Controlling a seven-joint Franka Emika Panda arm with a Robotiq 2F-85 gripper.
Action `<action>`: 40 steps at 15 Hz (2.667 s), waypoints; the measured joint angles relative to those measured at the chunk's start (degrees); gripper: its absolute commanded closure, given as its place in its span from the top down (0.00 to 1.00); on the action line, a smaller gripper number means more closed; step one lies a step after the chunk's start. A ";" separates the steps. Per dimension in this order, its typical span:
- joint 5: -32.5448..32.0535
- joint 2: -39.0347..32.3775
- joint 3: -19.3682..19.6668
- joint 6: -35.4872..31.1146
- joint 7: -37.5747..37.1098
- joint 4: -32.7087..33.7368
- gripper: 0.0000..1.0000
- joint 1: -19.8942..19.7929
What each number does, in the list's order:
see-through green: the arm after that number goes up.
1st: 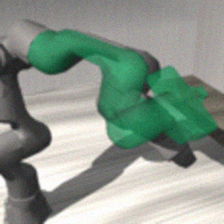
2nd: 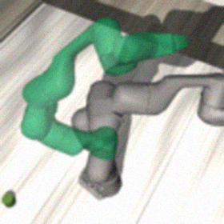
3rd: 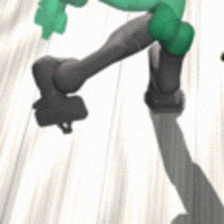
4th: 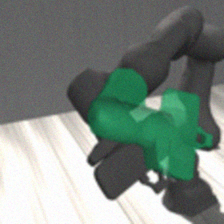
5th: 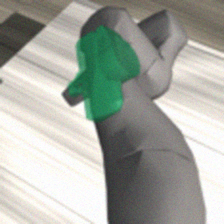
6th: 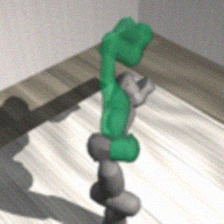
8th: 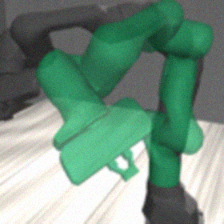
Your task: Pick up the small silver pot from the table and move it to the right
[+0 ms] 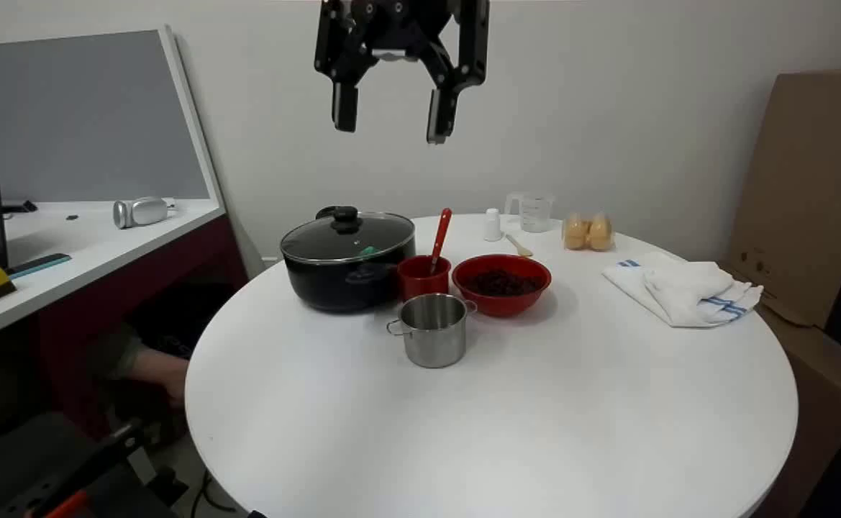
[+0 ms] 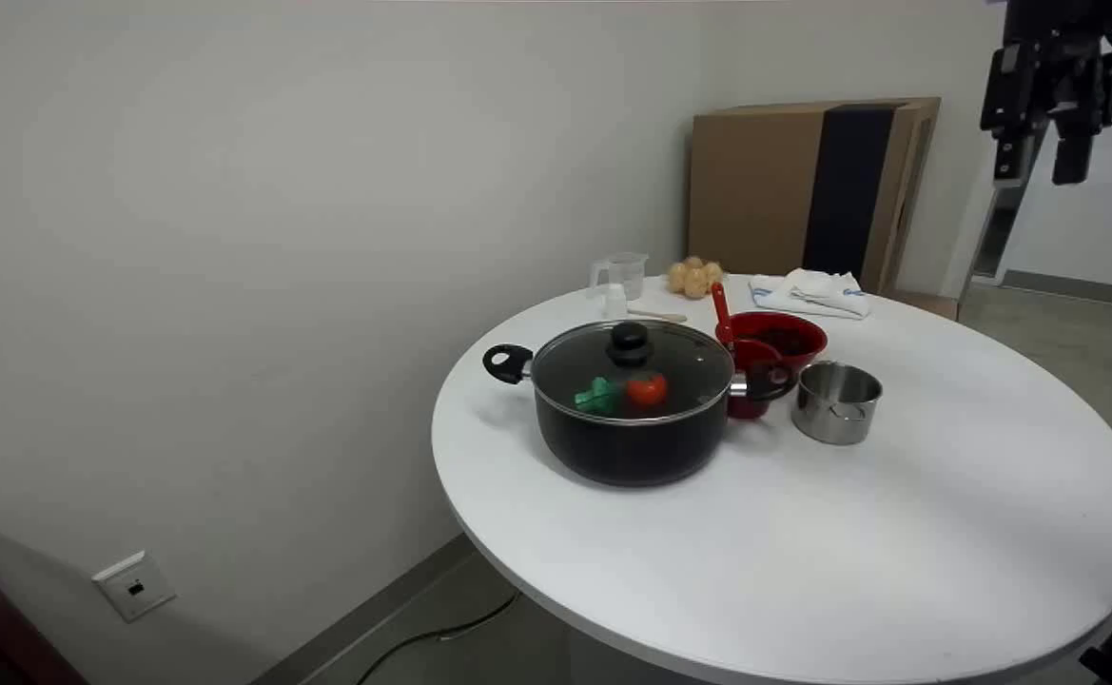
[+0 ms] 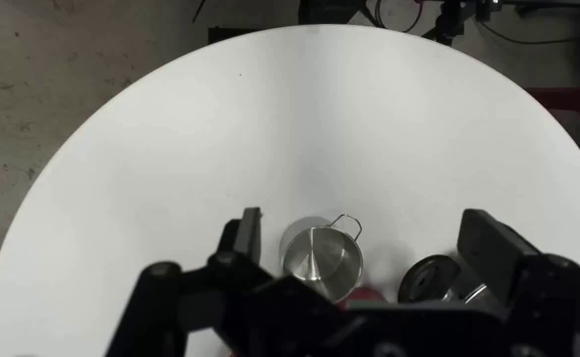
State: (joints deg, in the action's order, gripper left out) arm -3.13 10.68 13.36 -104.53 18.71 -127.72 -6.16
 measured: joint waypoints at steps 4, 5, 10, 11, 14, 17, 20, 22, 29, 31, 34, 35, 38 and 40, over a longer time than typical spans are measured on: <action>0.00 -0.11 -0.39 -1.39 0.00 0.00 1.00 -0.14; -0.27 -0.32 -0.68 -3.08 0.00 -0.03 1.00 -0.14; -3.12 -5.10 -2.24 -12.05 -1.88 -0.19 1.00 -0.14; -3.12 -6.41 -2.25 -12.79 -1.89 -0.11 1.00 -0.18; -3.11 -9.89 -2.23 -14.49 -1.89 0.18 1.00 -0.97; -2.73 -13.34 -1.95 -16.59 -1.87 0.79 1.00 -2.65; -1.72 -17.83 -1.84 -18.43 -1.81 2.19 1.00 -4.42; 0.40 -20.94 -1.87 -18.09 -1.38 3.97 1.00 -5.14; 0.69 -23.34 -2.07 -17.94 -1.83 5.23 1.00 -5.33; 0.79 -24.72 -2.67 -18.47 -1.94 5.43 1.00 -5.31; 1.01 -27.41 -4.11 -21.09 -3.13 6.19 1.00 -5.10; 1.34 -28.44 -4.56 -22.24 -3.96 6.71 1.00 -5.06; 2.02 -31.96 -5.50 -24.91 -6.46 8.98 1.00 -5.01; 2.37 -34.55 -5.89 -25.97 -7.55 10.56 1.00 -5.01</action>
State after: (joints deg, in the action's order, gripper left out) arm -0.76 -23.87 7.47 -130.50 11.16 -117.16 -11.17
